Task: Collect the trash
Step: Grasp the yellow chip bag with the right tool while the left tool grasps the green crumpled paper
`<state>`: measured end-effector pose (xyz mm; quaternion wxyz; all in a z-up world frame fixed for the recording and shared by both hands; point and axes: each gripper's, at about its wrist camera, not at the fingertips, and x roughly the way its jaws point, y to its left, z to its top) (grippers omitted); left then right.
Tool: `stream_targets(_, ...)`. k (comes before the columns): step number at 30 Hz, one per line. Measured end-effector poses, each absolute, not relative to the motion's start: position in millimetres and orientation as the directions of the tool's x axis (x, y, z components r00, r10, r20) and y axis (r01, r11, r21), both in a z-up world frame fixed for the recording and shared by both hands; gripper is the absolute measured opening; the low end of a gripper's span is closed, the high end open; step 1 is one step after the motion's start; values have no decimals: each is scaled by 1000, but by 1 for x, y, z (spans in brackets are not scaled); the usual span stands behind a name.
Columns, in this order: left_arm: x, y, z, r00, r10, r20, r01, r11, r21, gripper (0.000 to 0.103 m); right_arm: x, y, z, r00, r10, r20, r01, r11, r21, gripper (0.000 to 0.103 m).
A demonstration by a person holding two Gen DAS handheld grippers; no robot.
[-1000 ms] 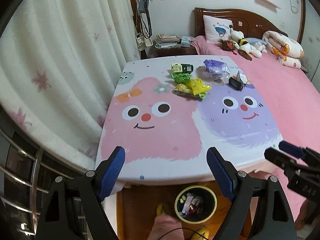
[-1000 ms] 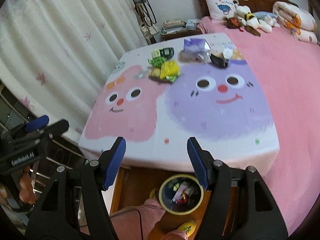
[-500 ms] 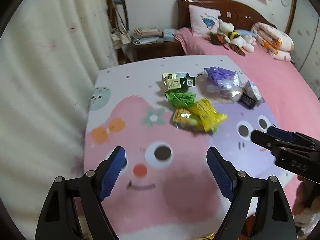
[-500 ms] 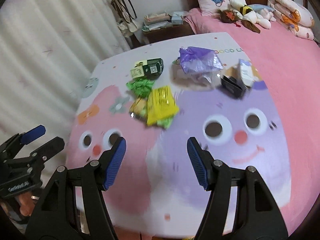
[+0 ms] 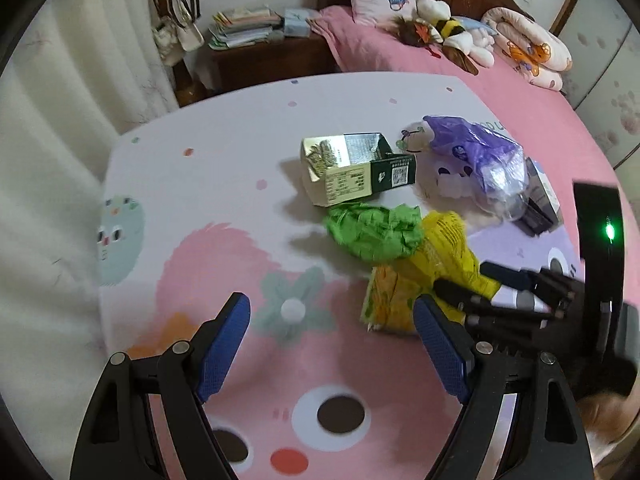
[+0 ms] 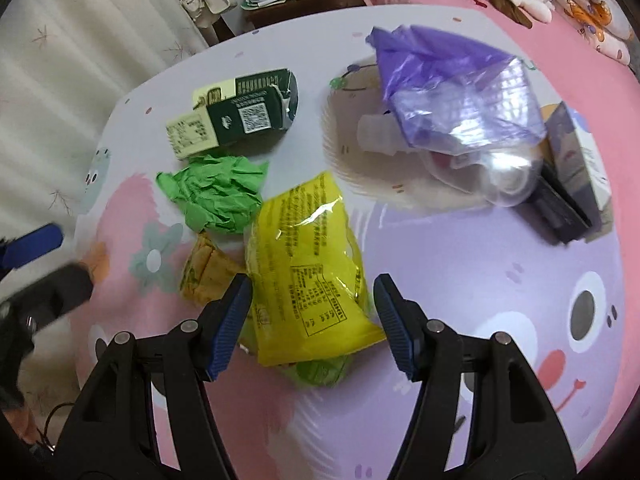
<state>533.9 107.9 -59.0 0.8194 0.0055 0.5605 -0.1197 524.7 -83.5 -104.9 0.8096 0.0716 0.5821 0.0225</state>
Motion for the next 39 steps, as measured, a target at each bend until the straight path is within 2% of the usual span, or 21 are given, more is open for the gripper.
stream_targets(1, 542, 106, -63, 335, -197, -921, 204, 970, -133, 86, 526, -84, -107, 322, 122, -939, 49, 988, 146, 55)
stream_targets(3, 557, 101, -70, 325, -208, -923, 211, 967, -144, 86, 528, -86, -112, 321, 137, -937, 58, 985, 164, 43)
stream_targets(5, 564, 94, -74, 317, -219, -923, 222, 963, -152, 86, 527, -90, -113, 328, 158, -931, 70, 979, 191, 39)
stream_targets(6, 569, 91, -76, 310, -223, -924, 225, 962, -157, 86, 527, -91, -114, 330, 164, -929, 74, 977, 199, 34)
stream_targets(9, 582, 81, -86, 281, -241, -929, 224, 958, -180, 86, 522, -97, -110, 346, 177, -921, 89, 972, 220, 30)
stream_targets(17, 606, 62, -111, 217, -267, -939, 180, 956, -230, 86, 503, -117, -89, 414, 186, -891, 183, 942, 282, 29)
stream_targets(22, 618, 45, -129, 178, -231, -956, 187, 962, -198, 85, 496, -129, -87, 430, 184, -884, 228, 925, 304, 29)
stream_targets(28, 624, 34, -149, 144, -214, -966, 183, 965, -187, 67, 485, -136, -89, 432, 187, -882, 251, 915, 316, 29)
stream_targets(39, 611, 29, -146, 174, -219, -960, 180, 966, -188, 53, 475, -134, -89, 436, 197, -878, 244, 913, 326, 29)
